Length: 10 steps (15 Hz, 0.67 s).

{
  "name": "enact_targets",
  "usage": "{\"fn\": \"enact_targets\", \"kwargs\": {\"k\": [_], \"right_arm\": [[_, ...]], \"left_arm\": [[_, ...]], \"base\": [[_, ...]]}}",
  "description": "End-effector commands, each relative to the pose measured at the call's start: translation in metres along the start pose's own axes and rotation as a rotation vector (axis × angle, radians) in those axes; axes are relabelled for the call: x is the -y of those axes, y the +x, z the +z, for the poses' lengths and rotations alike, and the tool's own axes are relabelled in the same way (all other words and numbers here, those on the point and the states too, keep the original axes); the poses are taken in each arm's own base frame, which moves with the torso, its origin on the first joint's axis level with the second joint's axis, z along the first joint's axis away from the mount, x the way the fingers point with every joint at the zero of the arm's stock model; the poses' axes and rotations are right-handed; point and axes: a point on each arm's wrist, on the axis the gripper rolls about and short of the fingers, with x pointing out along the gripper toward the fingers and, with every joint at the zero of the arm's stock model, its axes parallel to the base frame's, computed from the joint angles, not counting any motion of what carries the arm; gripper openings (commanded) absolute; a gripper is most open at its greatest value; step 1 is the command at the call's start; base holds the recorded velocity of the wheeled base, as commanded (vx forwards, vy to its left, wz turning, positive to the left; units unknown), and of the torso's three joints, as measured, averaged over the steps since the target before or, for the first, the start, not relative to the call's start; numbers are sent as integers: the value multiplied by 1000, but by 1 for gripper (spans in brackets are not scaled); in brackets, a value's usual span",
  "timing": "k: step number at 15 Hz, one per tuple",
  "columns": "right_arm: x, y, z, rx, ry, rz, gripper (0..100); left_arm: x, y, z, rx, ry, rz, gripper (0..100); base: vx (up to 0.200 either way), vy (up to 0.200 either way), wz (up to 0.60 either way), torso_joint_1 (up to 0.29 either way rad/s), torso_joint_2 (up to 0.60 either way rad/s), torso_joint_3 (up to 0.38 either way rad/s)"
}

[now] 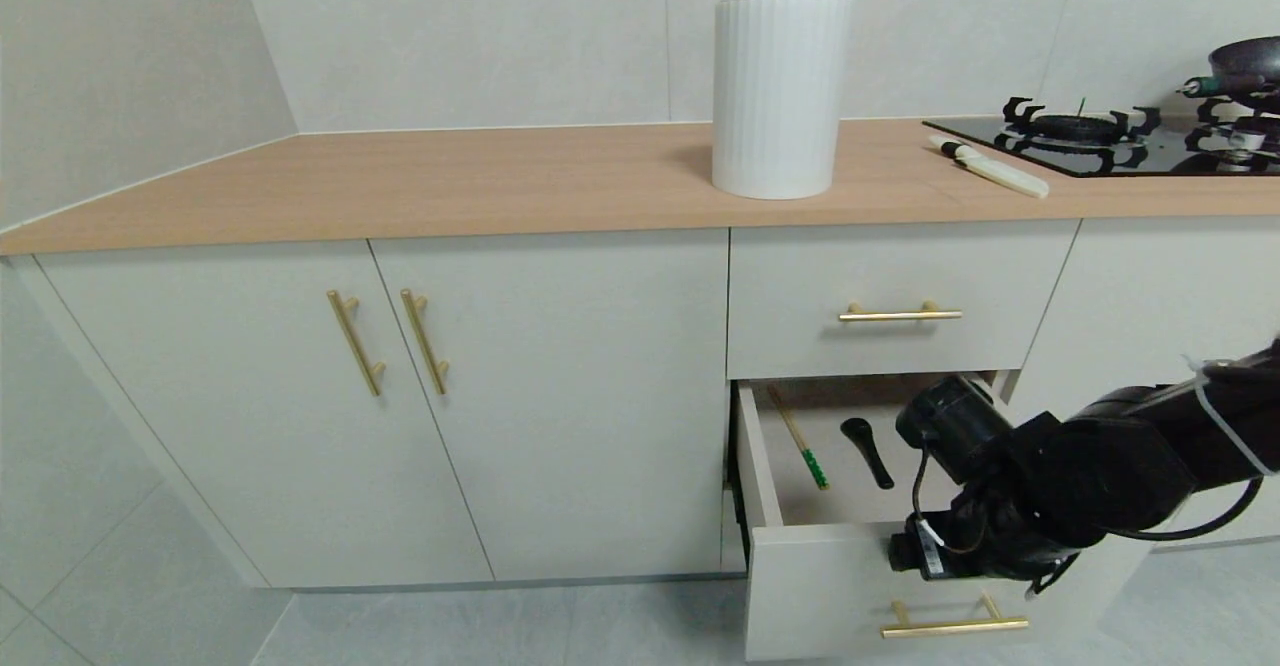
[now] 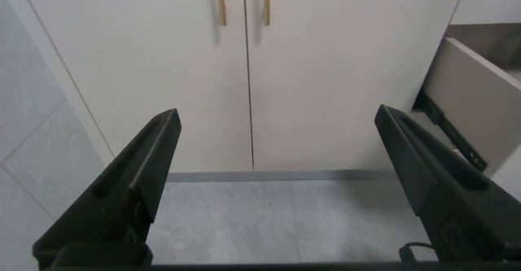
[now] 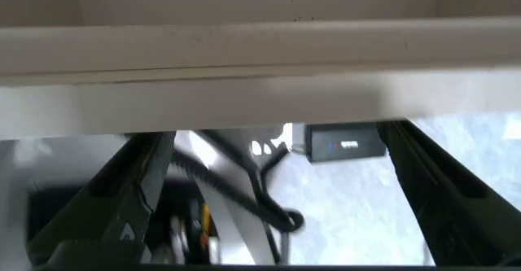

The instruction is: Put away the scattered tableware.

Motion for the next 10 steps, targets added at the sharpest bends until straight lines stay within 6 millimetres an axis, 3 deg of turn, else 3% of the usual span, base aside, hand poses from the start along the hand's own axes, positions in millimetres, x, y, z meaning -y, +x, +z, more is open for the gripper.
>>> {"fn": "enact_targets", "kwargs": {"k": [1,10], "right_arm": [[3,17,12,-12,33,-23,100],[9,66,50,242,129,29,100]], "left_arm": [[0,0,0,-1,-1,0,100],[0,0,0,-1,-1,0,100]], "base": [[0,0,0,0,0,0],[0,0,0,0,0,0]]}}
